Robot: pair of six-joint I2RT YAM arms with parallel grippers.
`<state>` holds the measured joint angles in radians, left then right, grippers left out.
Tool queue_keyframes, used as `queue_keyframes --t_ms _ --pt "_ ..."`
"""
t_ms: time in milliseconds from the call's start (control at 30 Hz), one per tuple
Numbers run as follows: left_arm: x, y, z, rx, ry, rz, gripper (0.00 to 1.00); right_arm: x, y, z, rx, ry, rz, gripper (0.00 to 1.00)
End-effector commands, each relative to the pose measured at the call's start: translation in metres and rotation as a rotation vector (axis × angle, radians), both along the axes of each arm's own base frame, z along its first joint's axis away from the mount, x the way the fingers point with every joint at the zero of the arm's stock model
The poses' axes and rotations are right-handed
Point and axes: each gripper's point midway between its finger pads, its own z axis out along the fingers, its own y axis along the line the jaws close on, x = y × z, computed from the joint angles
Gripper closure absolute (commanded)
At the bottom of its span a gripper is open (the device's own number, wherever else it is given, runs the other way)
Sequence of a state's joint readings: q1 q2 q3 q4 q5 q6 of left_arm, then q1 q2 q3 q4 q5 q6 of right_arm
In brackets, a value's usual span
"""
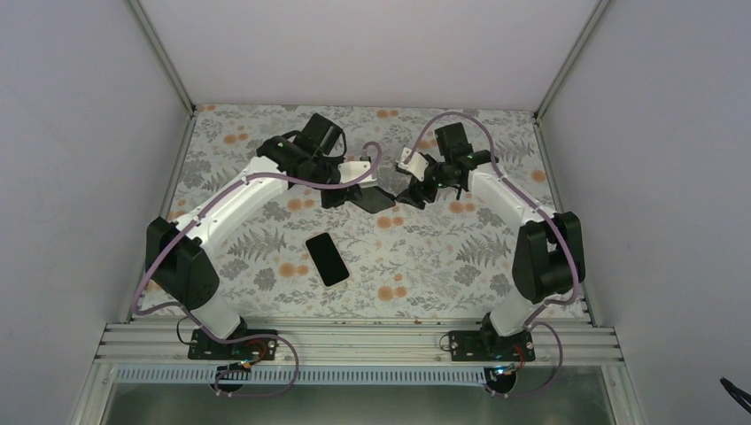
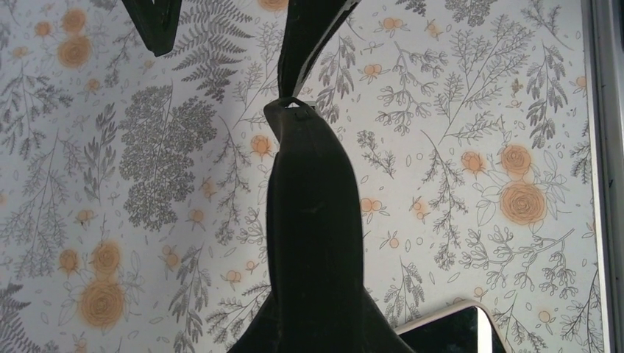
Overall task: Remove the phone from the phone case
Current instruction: Remove the phone case from the phone.
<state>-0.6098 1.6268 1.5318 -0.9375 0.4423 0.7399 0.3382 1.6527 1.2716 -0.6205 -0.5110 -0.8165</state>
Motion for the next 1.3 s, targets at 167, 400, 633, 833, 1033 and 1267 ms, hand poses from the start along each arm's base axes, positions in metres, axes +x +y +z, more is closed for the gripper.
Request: queue_keyframes --t_ms 167,400,633,833,1033,1267 --pt "-0.047 -0.031 0.041 -0.196 0.078 -0.189 0.98 0.039 0.019 0.04 0.097 -0.116 -0.022 0.13" --pt "-0.036 -0.031 0.04 -0.187 0.026 -0.157 0.98 -0.028 0.065 0.059 0.174 -0.006 0.187 0.11" --pt "-0.02 -0.024 0.05 -0.191 -0.046 -0.107 0.98 -0.07 0.091 0.096 0.296 0.033 0.301 0.1" --pt "0.014 -0.005 0.075 -0.235 -0.162 0.001 0.98 -0.109 0.108 0.1 0.381 0.262 0.461 0.13" --pt "0.055 0.011 0.088 -0.267 -0.318 0.141 0.98 -0.146 0.13 0.108 0.493 0.434 0.576 0.25" --pt "0.08 0.014 0.091 -0.273 -0.413 0.216 0.98 -0.157 0.133 0.12 0.542 0.505 0.608 0.5"
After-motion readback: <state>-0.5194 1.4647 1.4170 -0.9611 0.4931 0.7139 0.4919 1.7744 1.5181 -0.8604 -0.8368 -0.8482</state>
